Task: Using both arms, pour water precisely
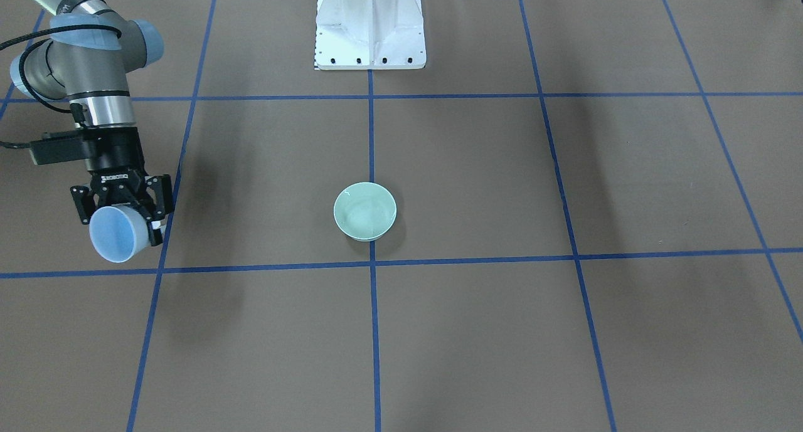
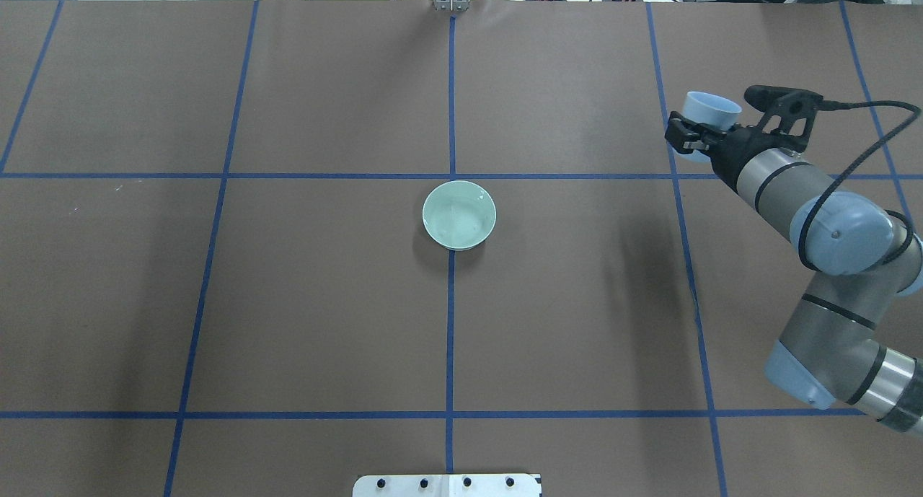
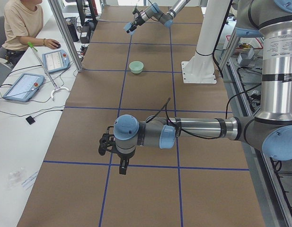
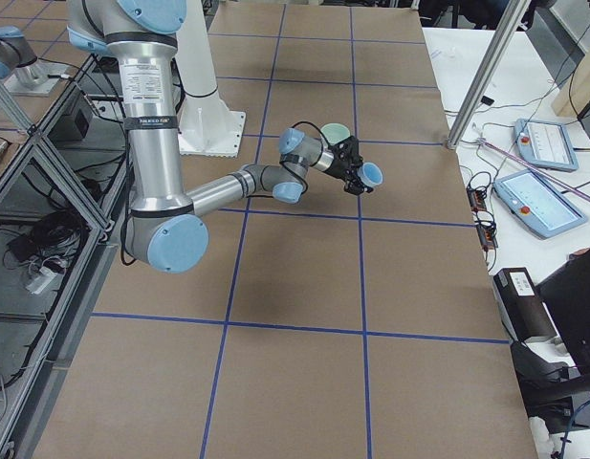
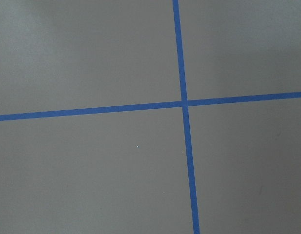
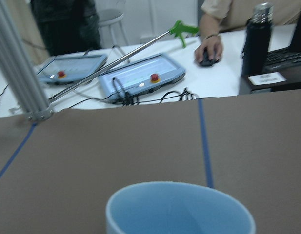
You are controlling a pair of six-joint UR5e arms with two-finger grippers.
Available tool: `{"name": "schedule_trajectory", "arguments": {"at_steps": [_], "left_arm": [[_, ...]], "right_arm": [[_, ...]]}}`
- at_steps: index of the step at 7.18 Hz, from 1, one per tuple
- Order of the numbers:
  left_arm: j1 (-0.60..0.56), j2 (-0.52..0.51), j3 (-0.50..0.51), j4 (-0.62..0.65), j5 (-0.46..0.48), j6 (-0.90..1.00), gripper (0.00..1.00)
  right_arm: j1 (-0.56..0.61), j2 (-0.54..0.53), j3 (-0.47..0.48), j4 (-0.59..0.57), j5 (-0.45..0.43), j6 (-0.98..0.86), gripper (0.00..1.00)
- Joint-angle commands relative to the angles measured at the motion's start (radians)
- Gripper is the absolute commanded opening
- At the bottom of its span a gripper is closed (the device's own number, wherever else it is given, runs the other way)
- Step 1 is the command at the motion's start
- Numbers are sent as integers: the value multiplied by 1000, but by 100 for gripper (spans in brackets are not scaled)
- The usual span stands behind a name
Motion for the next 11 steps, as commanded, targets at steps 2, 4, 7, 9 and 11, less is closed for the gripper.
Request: {"name": "schedule_trajectory", "arguments": {"at_steps": [2,4,7,9,11], "left_arm": [[2,-2,0,0,0,0,100],[2,-5,0,0,0,-2,100],[2,-5,0,0,-2,-2,100],[2,-5,2,0,0,-2,100],[2,-5,2,1,0,0,100]], "right_arm": [[-153,-67,-100,-2,-430,62,0],[-204,-62,-181,-2,-546,62,0],[-264,-52,-275,-1,-646,129,32],[-281,-52,-281,1,-657,186,85],[-283,-52,-281,2,-678,206,99]]}}
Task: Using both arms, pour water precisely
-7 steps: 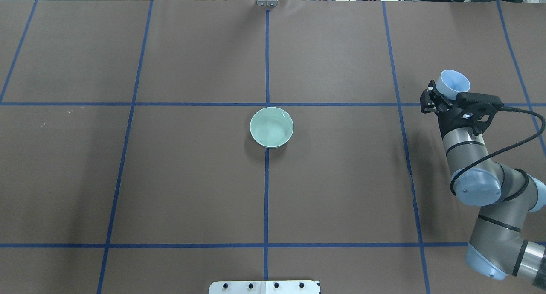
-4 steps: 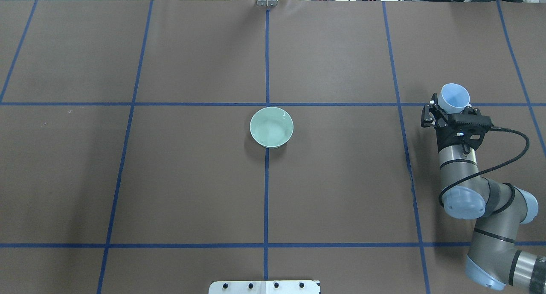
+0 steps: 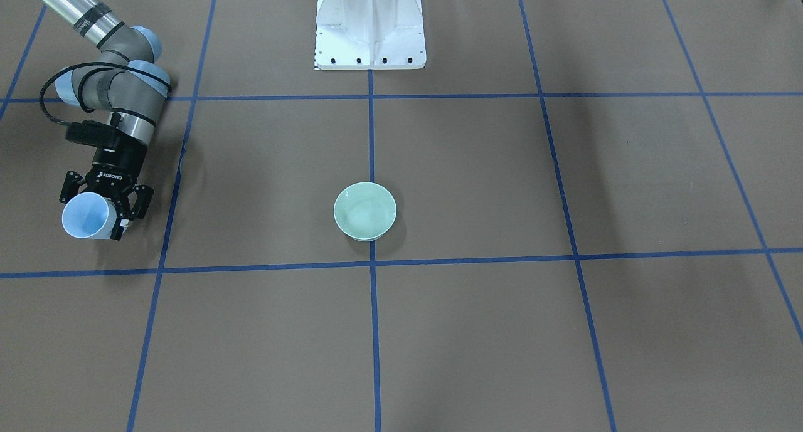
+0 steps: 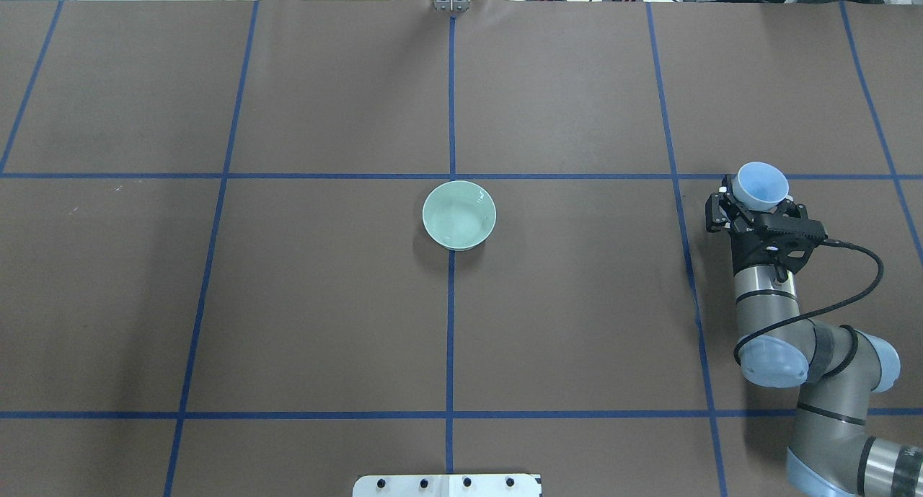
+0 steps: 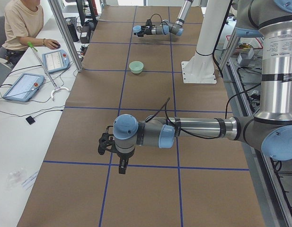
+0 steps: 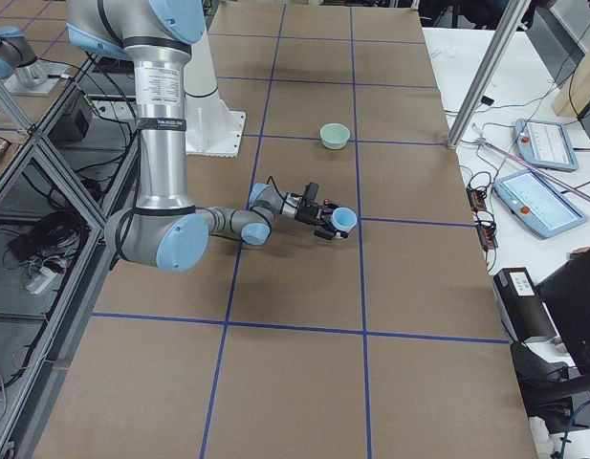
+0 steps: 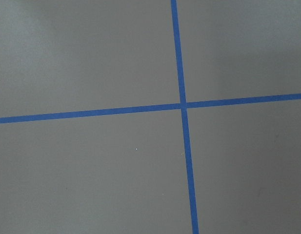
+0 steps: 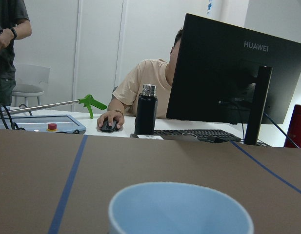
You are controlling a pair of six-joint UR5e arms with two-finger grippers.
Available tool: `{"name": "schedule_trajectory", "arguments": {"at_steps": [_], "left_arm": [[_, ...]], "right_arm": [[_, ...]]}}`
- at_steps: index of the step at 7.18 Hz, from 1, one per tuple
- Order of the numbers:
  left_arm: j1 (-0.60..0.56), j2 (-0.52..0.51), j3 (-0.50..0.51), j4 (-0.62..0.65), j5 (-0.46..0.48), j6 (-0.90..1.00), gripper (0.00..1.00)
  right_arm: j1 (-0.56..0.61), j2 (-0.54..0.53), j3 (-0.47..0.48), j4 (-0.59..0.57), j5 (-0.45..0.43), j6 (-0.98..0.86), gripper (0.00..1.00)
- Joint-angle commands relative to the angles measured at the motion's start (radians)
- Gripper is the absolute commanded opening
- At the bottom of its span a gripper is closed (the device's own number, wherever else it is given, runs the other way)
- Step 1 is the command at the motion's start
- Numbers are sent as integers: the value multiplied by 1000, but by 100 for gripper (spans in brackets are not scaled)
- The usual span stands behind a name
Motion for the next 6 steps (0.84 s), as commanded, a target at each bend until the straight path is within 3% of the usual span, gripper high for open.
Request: {"name": "schedule_trajectory", "arguments": {"at_steps": [1,4,6], "left_arm": [[0,0,0,1,0,1,100],[0,0,0,1,0,1,100],[0,0,0,1,0,1,100]], "right_arm": [[-2,0,0,1,-26,12,99],[3,-9,66,1,-38,1,99],[23,-8,147,0,42,-54,99]]}}
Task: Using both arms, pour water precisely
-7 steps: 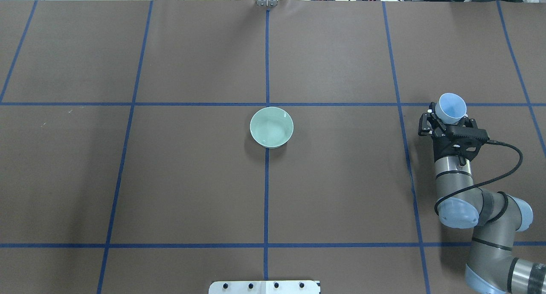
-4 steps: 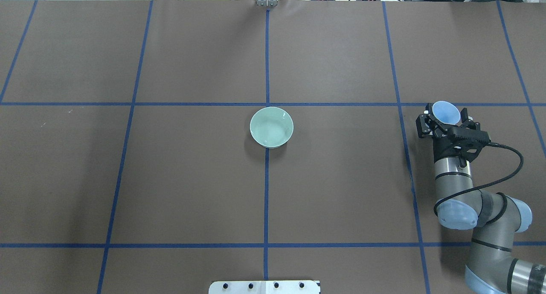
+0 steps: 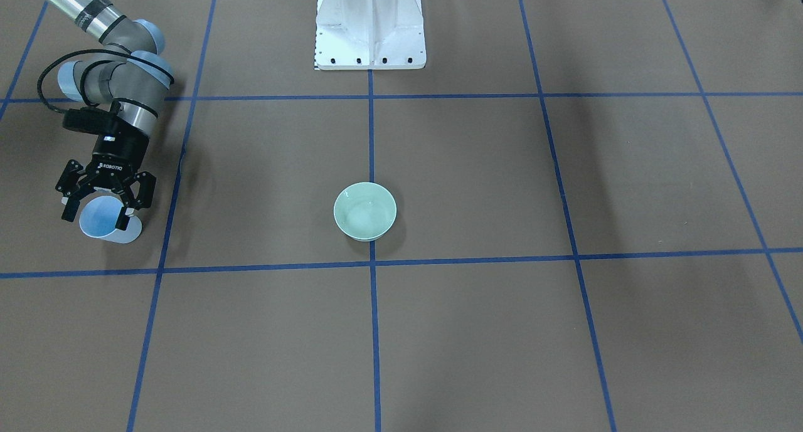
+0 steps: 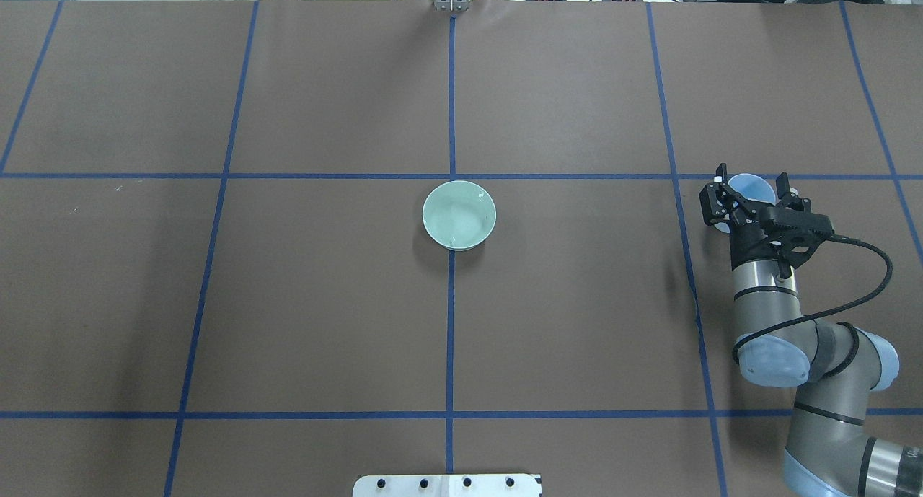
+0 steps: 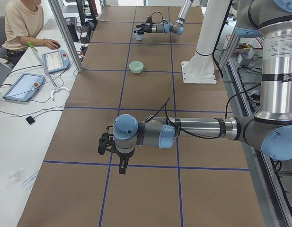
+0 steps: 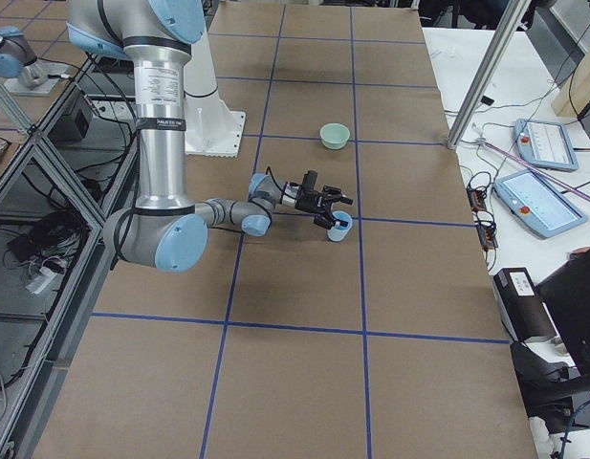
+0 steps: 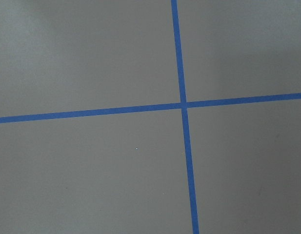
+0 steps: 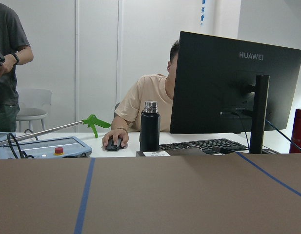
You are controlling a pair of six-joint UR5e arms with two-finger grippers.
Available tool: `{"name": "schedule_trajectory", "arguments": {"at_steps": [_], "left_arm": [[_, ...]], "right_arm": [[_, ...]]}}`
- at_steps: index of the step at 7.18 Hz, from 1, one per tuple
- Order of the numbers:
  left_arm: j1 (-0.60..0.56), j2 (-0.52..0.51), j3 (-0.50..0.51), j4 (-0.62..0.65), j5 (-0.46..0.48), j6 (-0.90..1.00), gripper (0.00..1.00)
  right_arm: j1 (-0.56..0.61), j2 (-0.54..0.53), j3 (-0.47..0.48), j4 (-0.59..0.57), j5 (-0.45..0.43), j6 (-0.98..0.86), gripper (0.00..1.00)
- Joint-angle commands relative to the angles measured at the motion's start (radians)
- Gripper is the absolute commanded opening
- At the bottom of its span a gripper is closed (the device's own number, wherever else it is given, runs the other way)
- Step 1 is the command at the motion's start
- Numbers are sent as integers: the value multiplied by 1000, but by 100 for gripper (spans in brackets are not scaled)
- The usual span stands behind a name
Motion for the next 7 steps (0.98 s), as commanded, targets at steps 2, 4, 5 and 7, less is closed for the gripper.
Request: {"name": "schedule_trajectory", "arguments": {"at_steps": [2,4,5,7], "left_arm": [[0,2,0,-2,0,0,100],[0,3,-2,-2,-2,0,100],[0,3,-2,-8,0,0,100],[2,0,-3,-8,-2,0,100]], "right_arm": [[110,7,98,-2,311,-112,99],[273,4,114,-4,646,-272,100],[385,4,120,-10,854,-346,100],[647,6,122,-109,1302,-546,100]]}}
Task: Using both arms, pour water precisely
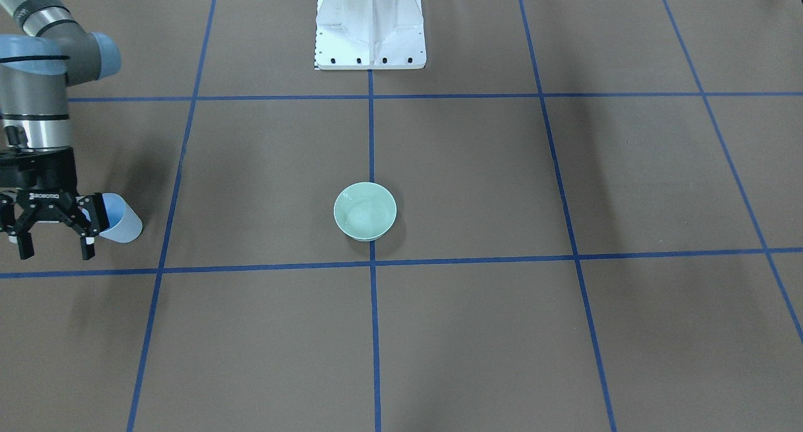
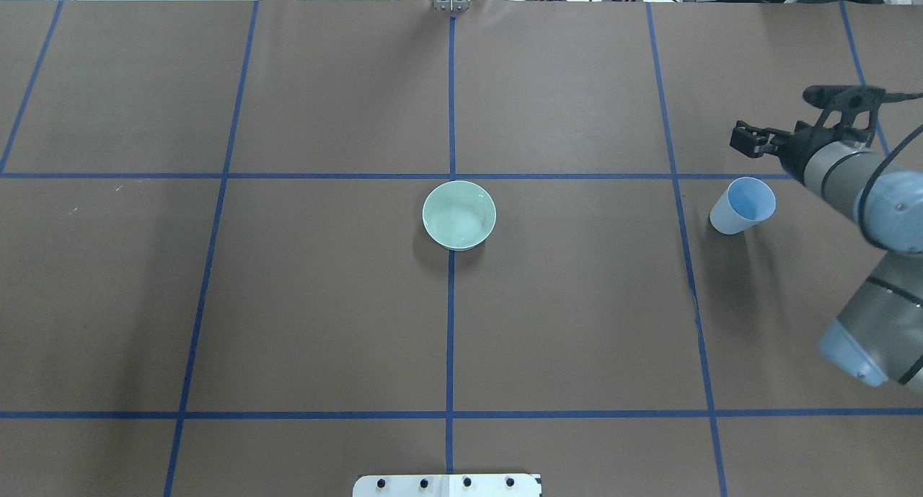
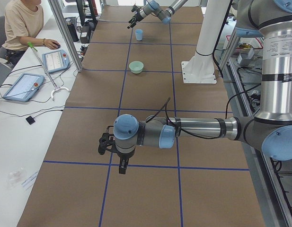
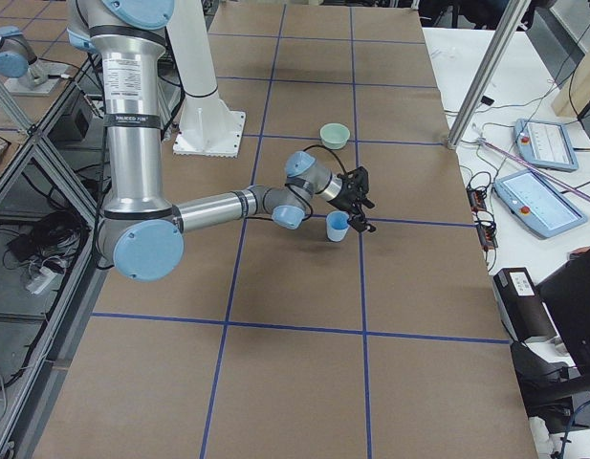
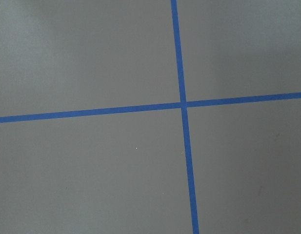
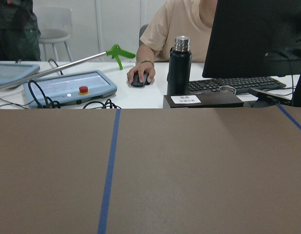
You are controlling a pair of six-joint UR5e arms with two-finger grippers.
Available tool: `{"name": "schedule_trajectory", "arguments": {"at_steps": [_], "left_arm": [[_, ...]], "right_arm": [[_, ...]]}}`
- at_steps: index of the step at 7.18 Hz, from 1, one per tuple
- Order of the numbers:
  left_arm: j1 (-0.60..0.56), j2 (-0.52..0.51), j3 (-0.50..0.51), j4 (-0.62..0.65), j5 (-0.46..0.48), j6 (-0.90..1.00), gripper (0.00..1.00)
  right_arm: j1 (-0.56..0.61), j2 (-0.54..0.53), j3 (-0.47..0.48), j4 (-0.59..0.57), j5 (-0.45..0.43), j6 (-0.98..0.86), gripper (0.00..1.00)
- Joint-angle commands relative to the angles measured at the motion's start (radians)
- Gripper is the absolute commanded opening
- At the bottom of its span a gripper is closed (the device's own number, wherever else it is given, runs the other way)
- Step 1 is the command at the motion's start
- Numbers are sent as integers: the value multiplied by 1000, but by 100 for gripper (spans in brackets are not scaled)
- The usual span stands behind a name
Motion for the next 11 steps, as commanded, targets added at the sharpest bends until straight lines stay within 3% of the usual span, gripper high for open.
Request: {"name": "schedule_trajectory", "arguments": {"at_steps": [1,3,4,5,6,7,9,11], "left_arm": [[1,-5,-1,-1,-1,0,100],[4,-9,1,-1,-1,-3,100],[4,-9,1,-1,-1,-3,100],[4,-9,1,-1,0,-5,100],[4,-11,1,-1,-1,-5,100],[6,-18,-4,-1,-1,-9,100],[44,-90,-7,1,-1,-71,100],[177,-209,-7,-2,-4,-254,100]], "right_arm": [[259,1,2,-152,401,-306,100],[431,27,12,-441,617,-538,100],[529,65,15,-634,717,-767,100],[613,97,16,-820,786,-965,100],[669,104,17,-958,851,-1033,100],[691,58,8,-985,862,-1129,100],[694,-38,6,-951,855,-1150,100],[694,-53,-24,-915,855,-1150,100]]}}
